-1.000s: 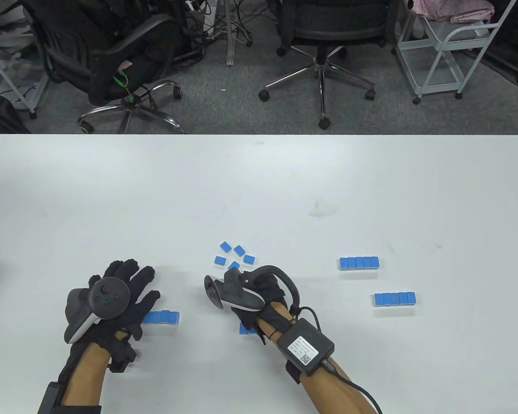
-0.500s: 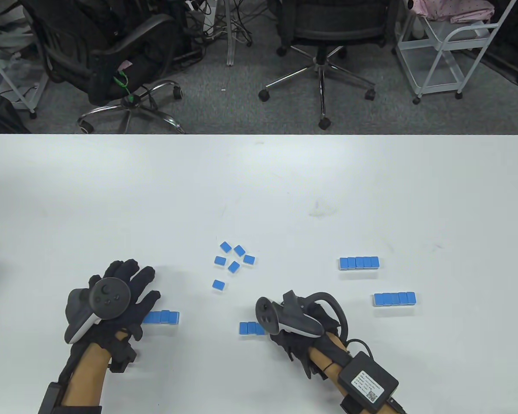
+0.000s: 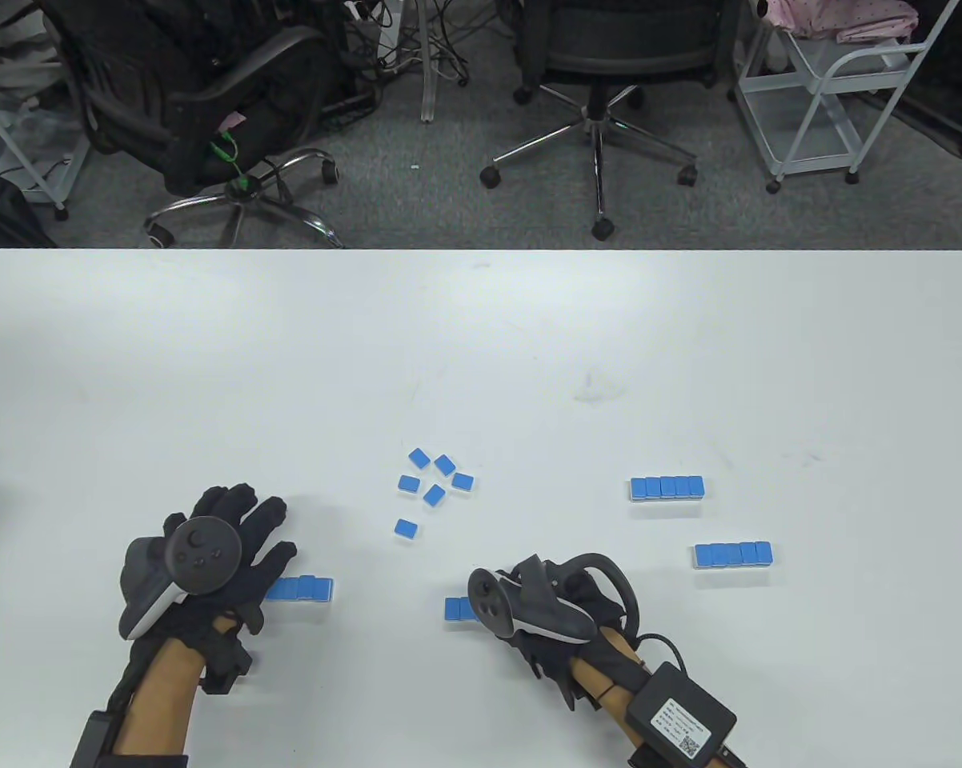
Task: Build mahjong tile wall
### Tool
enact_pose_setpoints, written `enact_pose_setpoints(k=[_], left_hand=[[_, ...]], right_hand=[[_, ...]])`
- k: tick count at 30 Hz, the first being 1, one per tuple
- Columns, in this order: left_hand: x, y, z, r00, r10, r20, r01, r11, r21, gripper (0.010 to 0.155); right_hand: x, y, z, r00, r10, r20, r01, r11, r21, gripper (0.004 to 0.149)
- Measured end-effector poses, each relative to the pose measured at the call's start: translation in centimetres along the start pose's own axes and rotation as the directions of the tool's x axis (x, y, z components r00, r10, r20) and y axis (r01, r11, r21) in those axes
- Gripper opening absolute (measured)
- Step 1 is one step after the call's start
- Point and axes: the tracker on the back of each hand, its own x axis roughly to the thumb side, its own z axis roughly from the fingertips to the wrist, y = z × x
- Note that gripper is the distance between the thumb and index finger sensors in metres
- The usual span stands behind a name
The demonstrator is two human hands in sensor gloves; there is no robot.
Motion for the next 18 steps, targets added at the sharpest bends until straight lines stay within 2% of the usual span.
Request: enact_pose_setpoints(k=[12,18], left_hand=[[-0.04,0.04,0.07,1.000,0.001,-0.001,-0.001,1.000,0.000,0.064],[-0.09,0.06,0.15,1.000,0.004,-0.002,-0.004,1.000,0.001,0.064]], right_hand=[[0.20,0.02,0.04,1.000,0.001,0.000,-0.001,1.000,-0.004,0.059],[-0.65,-0.35,0.21,0.998,-0.065,0.006,0.065,0.995,0.076,0.068]])
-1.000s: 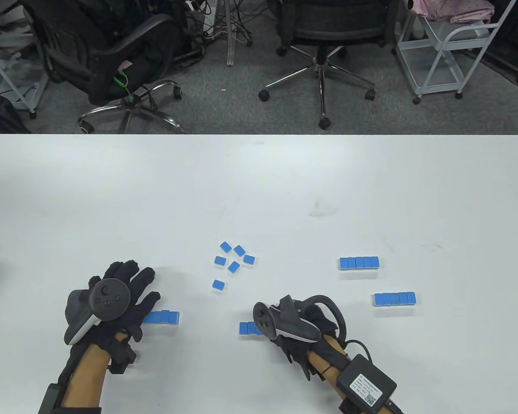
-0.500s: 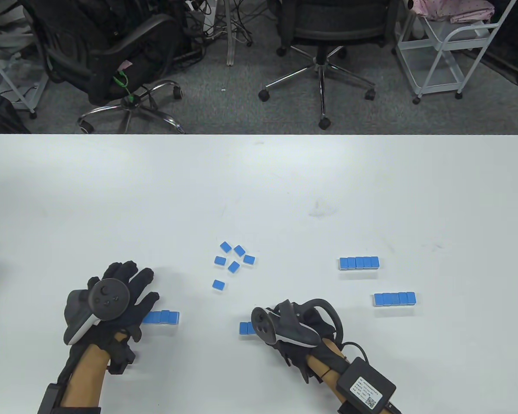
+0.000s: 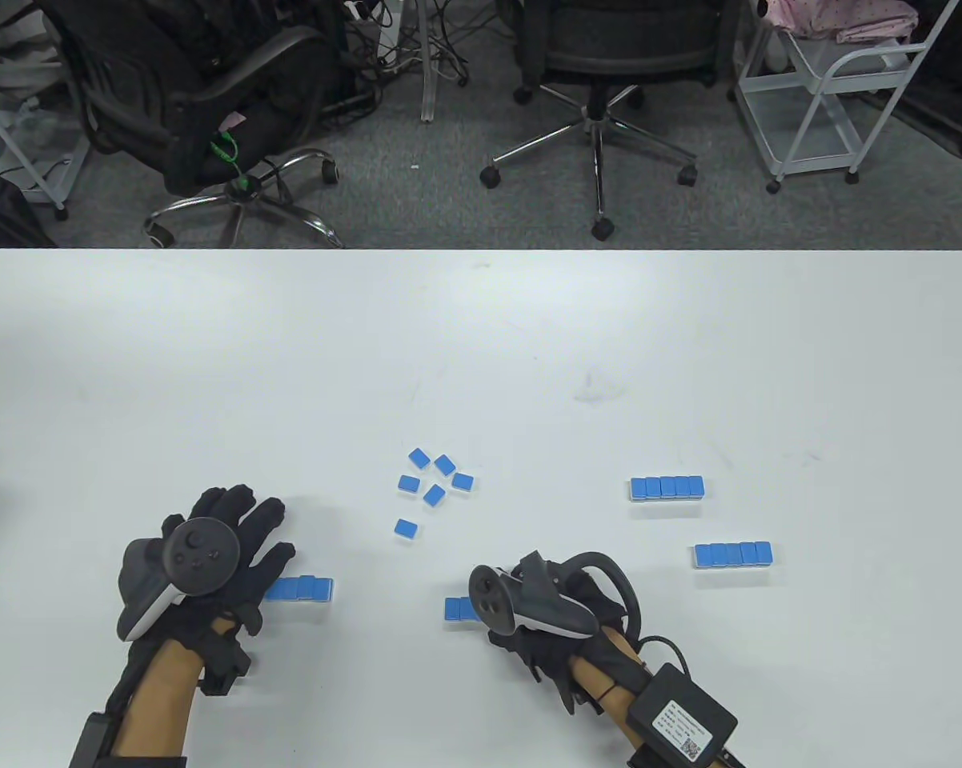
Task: Build mahjong tile wall
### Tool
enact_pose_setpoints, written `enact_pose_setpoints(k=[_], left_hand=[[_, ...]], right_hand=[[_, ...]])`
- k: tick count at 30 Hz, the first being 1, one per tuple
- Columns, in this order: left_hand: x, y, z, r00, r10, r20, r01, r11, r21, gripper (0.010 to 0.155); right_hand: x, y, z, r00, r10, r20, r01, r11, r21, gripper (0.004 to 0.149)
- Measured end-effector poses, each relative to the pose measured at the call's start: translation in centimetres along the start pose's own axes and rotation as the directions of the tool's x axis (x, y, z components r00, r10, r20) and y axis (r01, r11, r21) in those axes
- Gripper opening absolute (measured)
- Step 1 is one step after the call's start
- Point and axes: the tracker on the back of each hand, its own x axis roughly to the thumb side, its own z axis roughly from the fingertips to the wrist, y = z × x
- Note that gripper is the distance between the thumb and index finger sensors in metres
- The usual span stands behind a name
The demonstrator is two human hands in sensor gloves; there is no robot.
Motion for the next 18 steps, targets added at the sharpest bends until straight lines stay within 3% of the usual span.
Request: enact_pose_setpoints(k=[4,9,18], left_hand=[[0.0,0.0,0.0,1.000,0.004,0.002,-0.004,1.000,0.003,0.064],[0.3,0.1,0.0,1.000,0.003,0.014,-0.004,1.000,0.009,0.064],[0.3,0.0,0.0,1.000,0.007,0.022,-0.007,1.000,0.013,0.064]], right_hand=[[-1.2,-0.6,0.2,0.998,-0.059,-0.025,0.059,0.998,-0.021,0.066],[-0.8,-2.9,-0.1,0.998,-0.041,-0.040,0.035,0.991,-0.128,0.063],[7.4,-6.4,-5.3,0.975,0.221,-0.002,-0.221,0.974,-0.052,0.068]])
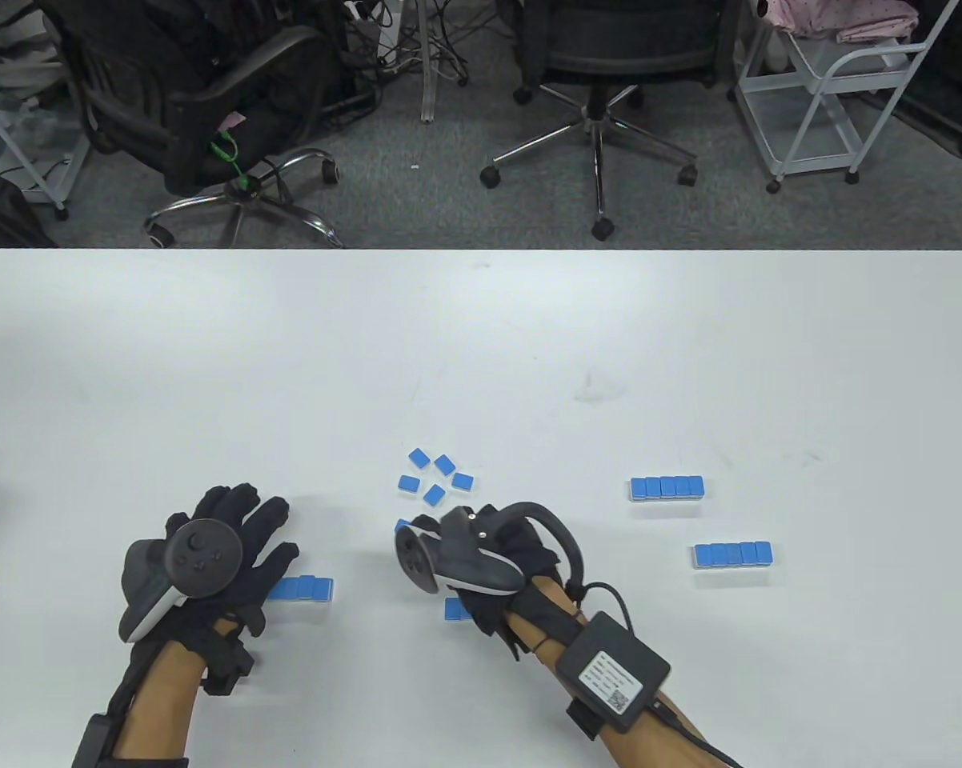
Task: Build mahjong tile wall
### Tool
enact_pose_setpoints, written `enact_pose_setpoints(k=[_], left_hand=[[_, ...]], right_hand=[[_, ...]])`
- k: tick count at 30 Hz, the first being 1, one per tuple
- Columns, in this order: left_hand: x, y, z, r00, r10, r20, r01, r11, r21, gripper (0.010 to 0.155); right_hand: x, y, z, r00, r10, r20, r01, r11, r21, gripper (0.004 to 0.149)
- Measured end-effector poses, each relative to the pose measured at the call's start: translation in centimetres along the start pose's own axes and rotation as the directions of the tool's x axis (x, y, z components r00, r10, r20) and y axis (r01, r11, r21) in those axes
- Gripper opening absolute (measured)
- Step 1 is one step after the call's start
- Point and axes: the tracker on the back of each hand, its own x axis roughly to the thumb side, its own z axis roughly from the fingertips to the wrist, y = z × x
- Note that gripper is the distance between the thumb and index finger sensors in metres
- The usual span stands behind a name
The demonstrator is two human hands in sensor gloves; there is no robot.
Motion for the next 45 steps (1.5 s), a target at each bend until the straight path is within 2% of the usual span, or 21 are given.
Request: enact_pose_setpoints(k=[6,8,11,16,24,28,33,34,35,36,38,40,43,45], left_hand=[[0.0,0.1,0.0,1.000,0.006,0.002,-0.006,1.000,0.005,0.064],[0.0,0.1,-0.1,1.000,0.008,0.002,-0.008,1.000,0.006,0.064],[0.0,0.2,0.0,1.000,0.008,0.004,-0.008,1.000,0.010,0.064],[0.0,0.2,-0.1,1.000,0.008,0.008,-0.008,1.000,0.015,0.064],[-0.1,0.2,0.0,1.000,0.007,0.009,-0.007,1.000,0.018,0.064],[0.0,0.2,0.0,1.000,0.007,0.013,-0.007,1.000,0.017,0.064],[0.2,0.4,0.5,1.000,0.003,0.025,-0.003,1.000,0.031,0.064],[0.2,0.4,0.5,1.000,0.003,0.023,-0.003,0.999,0.032,0.064],[0.1,0.3,0.5,1.000,0.005,0.019,-0.005,1.000,0.027,0.064],[0.0,0.2,0.4,1.000,0.008,0.015,-0.008,1.000,0.022,0.064],[-0.1,0.2,0.3,1.000,0.006,0.011,-0.006,1.000,0.018,0.064],[-0.1,0.2,0.1,1.000,0.006,0.008,-0.006,1.000,0.017,0.064],[-0.1,0.2,-0.1,1.000,0.004,0.008,-0.004,1.000,0.017,0.064],[-0.1,0.2,-0.2,1.000,0.002,0.006,-0.003,1.000,0.014,0.064]], right_hand=[[5.1,0.5,-3.9,0.968,0.247,-0.051,-0.247,0.969,0.003,0.068],[5.7,1.0,-4.6,0.962,0.267,-0.063,-0.267,0.964,0.009,0.065],[5.9,1.2,-4.9,0.945,0.314,-0.097,-0.319,0.946,-0.047,0.057],[3.9,1.7,-3.9,0.956,0.282,-0.085,-0.289,0.954,-0.075,0.054],[2.2,2.0,-3.0,0.988,0.131,-0.084,-0.137,0.989,-0.064,0.055],[1.6,2.0,-2.5,0.987,0.148,-0.063,-0.153,0.985,-0.078,0.058],[-1.7,0.8,-0.6,0.999,-0.008,-0.054,0.003,0.996,-0.093,0.059],[-2.0,0.3,-0.1,0.998,-0.034,-0.044,0.030,0.995,-0.096,0.060],[-0.8,-0.3,-0.6,0.998,-0.047,-0.043,0.043,0.994,-0.096,0.059],[-1.8,-0.3,0.5,0.997,-0.052,-0.055,0.047,0.995,-0.085,0.060],[-3.4,0.5,2.2,0.992,-0.049,-0.120,0.046,0.999,-0.028,0.060],[-5.1,2.4,3.9,0.986,-0.073,-0.153,0.077,0.997,0.018,0.060],[-6.3,4.9,5.1,0.974,-0.140,-0.180,0.155,0.985,0.075,0.060],[-6.7,5.9,5.6,0.966,-0.183,-0.181,0.194,0.980,0.044,0.061]])
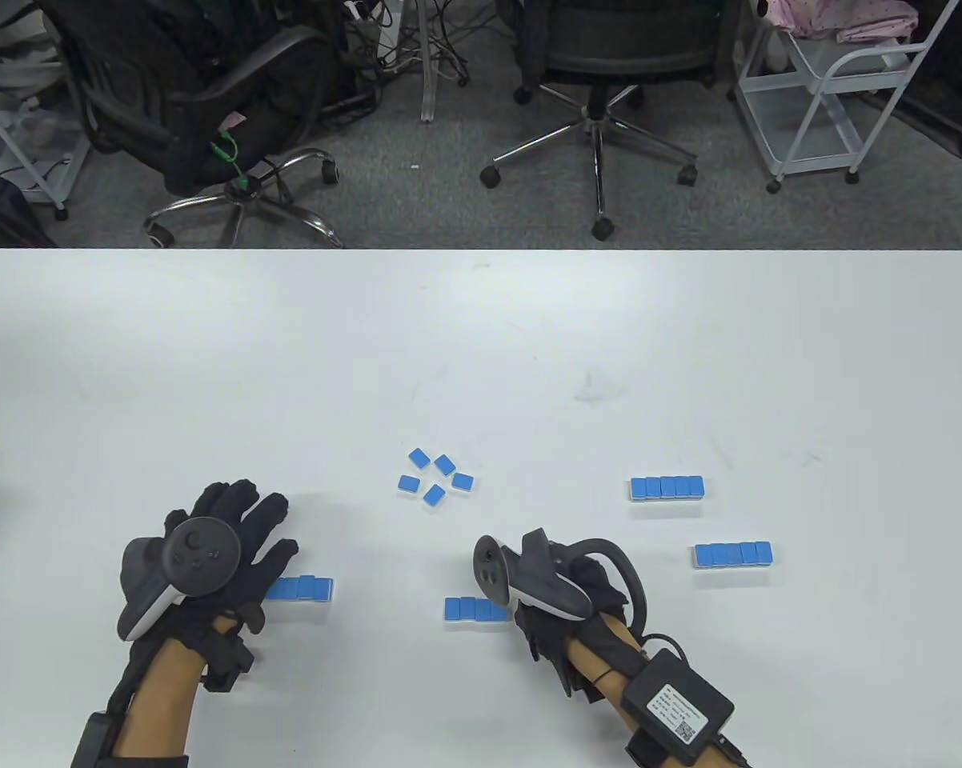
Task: Build mahjong tile wall
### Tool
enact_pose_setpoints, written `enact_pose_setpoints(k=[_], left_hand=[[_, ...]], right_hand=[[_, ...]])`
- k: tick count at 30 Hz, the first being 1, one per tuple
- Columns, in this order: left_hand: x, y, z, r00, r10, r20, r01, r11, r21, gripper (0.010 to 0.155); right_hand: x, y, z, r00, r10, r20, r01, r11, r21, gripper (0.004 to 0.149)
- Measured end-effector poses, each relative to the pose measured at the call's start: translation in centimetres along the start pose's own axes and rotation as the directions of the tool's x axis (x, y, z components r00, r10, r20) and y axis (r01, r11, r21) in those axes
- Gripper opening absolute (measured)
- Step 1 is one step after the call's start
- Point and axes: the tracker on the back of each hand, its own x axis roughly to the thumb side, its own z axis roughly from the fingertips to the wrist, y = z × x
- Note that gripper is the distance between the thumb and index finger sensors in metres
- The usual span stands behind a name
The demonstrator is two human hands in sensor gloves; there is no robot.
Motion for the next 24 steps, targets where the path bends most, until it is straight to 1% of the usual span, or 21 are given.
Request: enact_pose_setpoints(k=[1,2,7,8,12,24], left_hand=[[0.0,0.0,0.0,1.000,0.001,-0.002,-0.001,1.000,-0.002,0.064],[-0.1,-0.1,0.1,1.000,0.002,-0.006,-0.003,1.000,-0.006,0.064],[-0.4,-0.2,0.1,1.000,0.003,-0.020,-0.004,1.000,-0.015,0.064],[-0.4,-0.2,0.1,1.000,0.005,-0.021,-0.006,1.000,-0.016,0.064],[-0.2,-0.3,0.2,1.000,0.002,-0.019,-0.002,1.000,-0.018,0.064],[-0.3,-0.2,0.3,1.000,0.002,-0.029,-0.002,1.000,-0.025,0.064]], right_hand=[[-0.2,0.0,0.0,1.000,-0.018,0.003,0.018,1.000,-0.025,0.060],[-0.3,0.1,-0.1,0.999,-0.047,0.007,0.047,0.999,0.002,0.060],[-1.3,0.6,0.1,0.994,-0.107,0.019,0.107,0.994,-0.013,0.061],[-1.3,0.6,0.2,0.994,-0.104,0.021,0.104,0.995,-0.008,0.063],[-1.1,0.8,0.2,0.997,-0.078,0.030,0.079,0.997,-0.019,0.060],[-0.5,1.3,0.4,0.994,-0.071,0.089,0.073,0.997,-0.024,0.060]])
